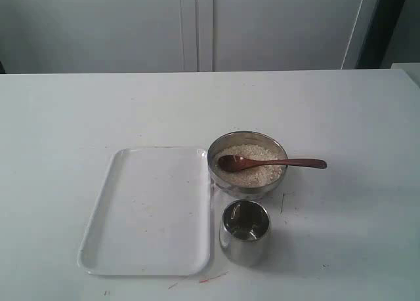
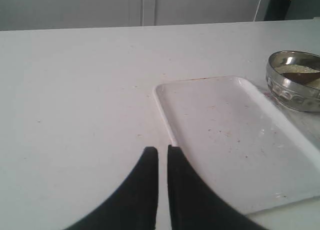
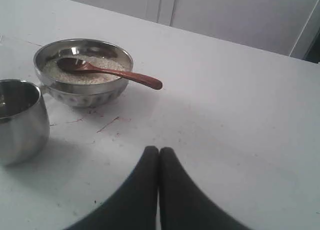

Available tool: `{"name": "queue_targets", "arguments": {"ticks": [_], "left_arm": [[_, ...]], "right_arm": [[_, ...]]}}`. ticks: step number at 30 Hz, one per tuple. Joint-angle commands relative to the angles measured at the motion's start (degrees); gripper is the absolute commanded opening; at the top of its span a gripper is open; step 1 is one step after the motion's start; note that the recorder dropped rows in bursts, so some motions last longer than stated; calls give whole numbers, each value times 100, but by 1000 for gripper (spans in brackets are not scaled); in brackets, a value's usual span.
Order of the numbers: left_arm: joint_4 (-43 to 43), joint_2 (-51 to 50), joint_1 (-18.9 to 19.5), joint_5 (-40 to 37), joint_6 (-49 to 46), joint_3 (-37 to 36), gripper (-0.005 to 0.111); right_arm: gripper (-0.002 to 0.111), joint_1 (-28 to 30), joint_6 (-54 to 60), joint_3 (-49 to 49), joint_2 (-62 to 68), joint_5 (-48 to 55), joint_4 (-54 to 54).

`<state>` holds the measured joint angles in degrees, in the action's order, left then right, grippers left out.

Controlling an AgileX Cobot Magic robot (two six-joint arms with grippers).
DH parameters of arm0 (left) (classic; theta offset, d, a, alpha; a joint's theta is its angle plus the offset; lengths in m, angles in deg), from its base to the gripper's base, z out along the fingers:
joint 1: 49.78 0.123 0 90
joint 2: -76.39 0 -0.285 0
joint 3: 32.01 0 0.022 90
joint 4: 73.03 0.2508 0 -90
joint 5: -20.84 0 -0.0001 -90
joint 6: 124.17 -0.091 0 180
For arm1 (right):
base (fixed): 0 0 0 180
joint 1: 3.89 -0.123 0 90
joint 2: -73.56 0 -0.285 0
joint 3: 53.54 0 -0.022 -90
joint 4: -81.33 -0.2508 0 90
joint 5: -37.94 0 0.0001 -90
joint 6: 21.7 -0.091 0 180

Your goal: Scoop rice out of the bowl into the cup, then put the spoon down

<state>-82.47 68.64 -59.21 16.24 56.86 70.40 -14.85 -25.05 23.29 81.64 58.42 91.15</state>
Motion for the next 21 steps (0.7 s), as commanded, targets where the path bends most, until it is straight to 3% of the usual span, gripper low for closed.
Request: {"name": "queue_targets", "arguments": {"ticks": [1,12,21], "left_arm": [[-34,-4,-41,23,3,38,14],[-34,-4,-41,23,3,38,14],[-34,-4,-41,23,3,38,14]], "right_arm": [[0,19,31,39,-29,-115,50],[0,19,-9,39,-29,-1326,3],[0,19,-1745,39,-29,-3383,-727]]}}
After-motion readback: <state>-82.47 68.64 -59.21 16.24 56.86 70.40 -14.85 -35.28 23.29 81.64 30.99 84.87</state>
